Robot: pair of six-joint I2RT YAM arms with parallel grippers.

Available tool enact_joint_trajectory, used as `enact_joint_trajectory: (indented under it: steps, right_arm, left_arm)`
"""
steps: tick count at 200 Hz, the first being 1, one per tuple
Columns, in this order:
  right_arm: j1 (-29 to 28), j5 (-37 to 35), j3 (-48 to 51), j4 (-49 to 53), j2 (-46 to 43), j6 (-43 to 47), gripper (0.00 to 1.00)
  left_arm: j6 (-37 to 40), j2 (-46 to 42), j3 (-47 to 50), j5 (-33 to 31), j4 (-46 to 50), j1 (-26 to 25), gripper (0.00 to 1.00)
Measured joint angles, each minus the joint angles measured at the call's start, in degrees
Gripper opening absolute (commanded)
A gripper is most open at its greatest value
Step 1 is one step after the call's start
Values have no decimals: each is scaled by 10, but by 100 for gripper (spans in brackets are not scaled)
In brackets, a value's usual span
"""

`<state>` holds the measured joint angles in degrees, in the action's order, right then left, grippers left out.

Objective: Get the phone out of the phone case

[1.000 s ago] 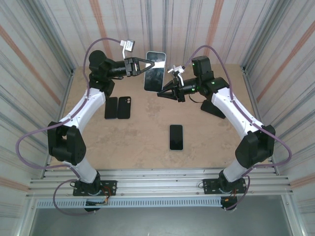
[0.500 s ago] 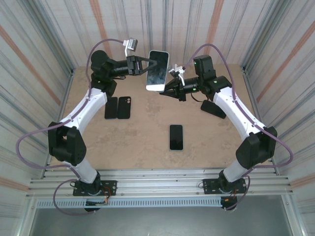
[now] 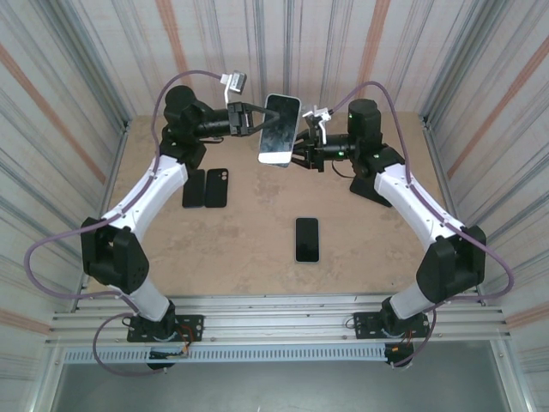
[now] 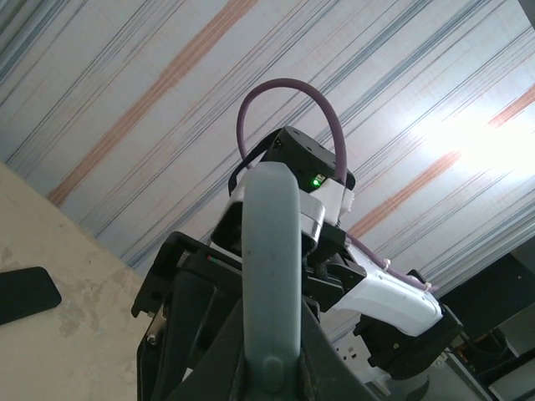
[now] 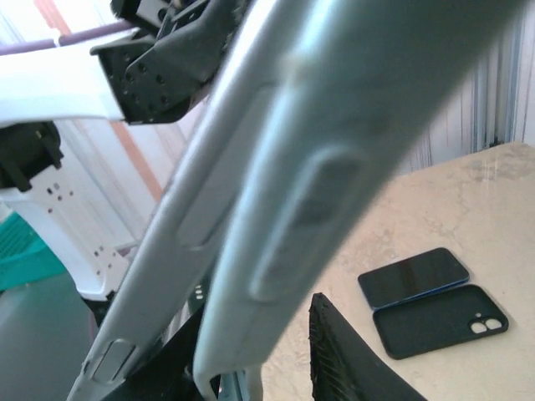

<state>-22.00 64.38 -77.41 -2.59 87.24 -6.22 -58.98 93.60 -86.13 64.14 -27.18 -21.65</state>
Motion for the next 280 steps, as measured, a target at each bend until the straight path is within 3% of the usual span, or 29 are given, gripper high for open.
enact_joint_trajectory:
  steps: [49, 107, 158, 199, 242, 265, 280]
  right_arm:
    - [3, -30, 87, -176, -10, -200, 37]
    - [-13, -171, 200, -363, -10, -483, 34]
    - [-30, -252, 229, -432, -16, -604, 24]
    - [-32, -268, 233, -463, -16, -659, 10]
    - [-32, -278, 245, -485, -13, -688, 4]
    - [-34, -285, 252, -502, -12, -700, 3]
    - [-38, -286, 253, -505, -12, -702, 2]
  left_arm:
    - [-26, -12, 35, -87, -6, -6, 0]
    - [-131, -24, 126, -227, -45, -10, 0]
    - [-191, -11, 135, -247, -66, -10, 1]
    - [-209, -1, 135, -249, -80, -11, 4]
    - [-223, 11, 134, -248, -87, -11, 18]
    - [-218, 24, 132, -248, -79, -12, 35]
    - [-218, 29, 131, -247, -68, -12, 51]
